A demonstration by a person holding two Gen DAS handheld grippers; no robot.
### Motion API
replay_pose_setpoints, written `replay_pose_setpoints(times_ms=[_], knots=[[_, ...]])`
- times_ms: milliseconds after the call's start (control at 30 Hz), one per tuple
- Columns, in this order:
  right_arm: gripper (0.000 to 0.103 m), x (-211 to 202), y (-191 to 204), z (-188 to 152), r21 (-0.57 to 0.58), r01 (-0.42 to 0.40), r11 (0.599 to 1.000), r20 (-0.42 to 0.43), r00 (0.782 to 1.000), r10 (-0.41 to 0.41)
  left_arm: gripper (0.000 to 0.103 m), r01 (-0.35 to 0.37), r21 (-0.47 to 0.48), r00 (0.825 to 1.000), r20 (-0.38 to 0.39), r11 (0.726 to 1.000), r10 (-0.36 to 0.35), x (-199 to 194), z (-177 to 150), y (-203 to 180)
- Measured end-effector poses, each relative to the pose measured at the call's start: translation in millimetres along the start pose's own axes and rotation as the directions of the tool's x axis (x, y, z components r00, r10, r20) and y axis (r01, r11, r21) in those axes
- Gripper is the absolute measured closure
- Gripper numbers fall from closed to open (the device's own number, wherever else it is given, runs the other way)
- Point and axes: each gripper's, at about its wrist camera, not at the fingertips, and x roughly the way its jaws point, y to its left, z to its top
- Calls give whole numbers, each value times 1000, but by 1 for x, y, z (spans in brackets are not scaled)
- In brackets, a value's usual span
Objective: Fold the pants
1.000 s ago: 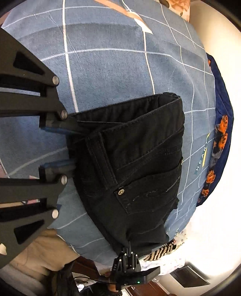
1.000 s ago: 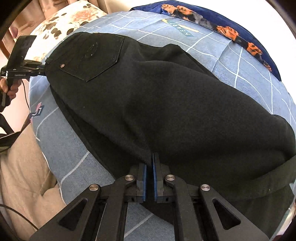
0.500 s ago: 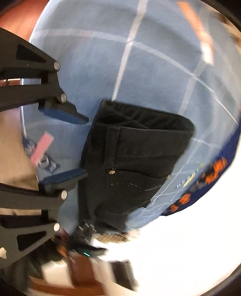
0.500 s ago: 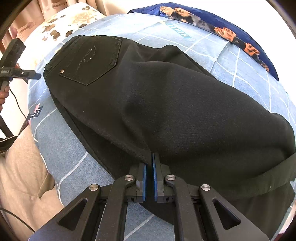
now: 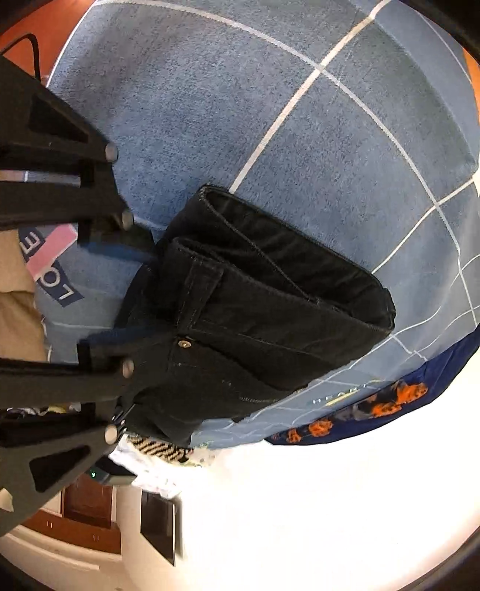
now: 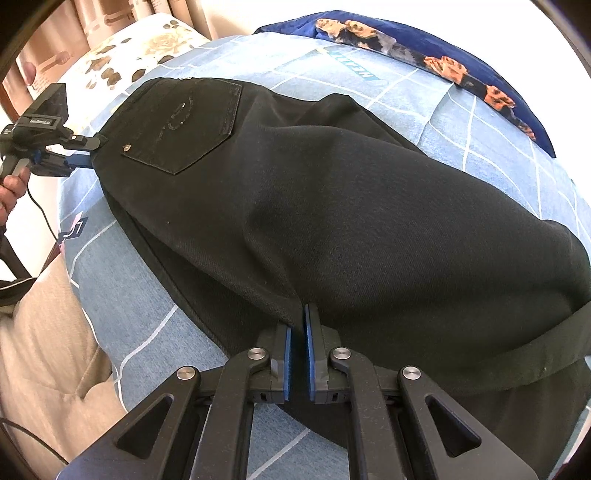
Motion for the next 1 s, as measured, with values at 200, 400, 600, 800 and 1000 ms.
replay_pose_setpoints(times_ms=[200, 400, 600, 800, 1000], knots=[[96, -6, 3, 0, 6, 3, 1000, 6, 1000, -3, 91, -44, 107, 999, 28, 993, 42, -15, 12, -25], [96, -22, 28, -3, -41, -2, 999, 7, 1000, 3, 91, -113, 234, 994, 23, 966, 110, -17, 23, -28], [96, -7, 30, -11, 12, -40, 999, -8, 999, 40, 88, -119, 230, 993, 1, 966, 122, 0, 23, -5], [91, -5, 26, -9, 66, -44, 997, -7, 999, 45, 68, -255, 376, 967, 84, 891, 241, -3, 4, -31], [76, -27, 16, -13, 110, -75, 991, 37, 997, 71, 48, -342, 521, 939, 171, 782, 297, -26, -30, -56]])
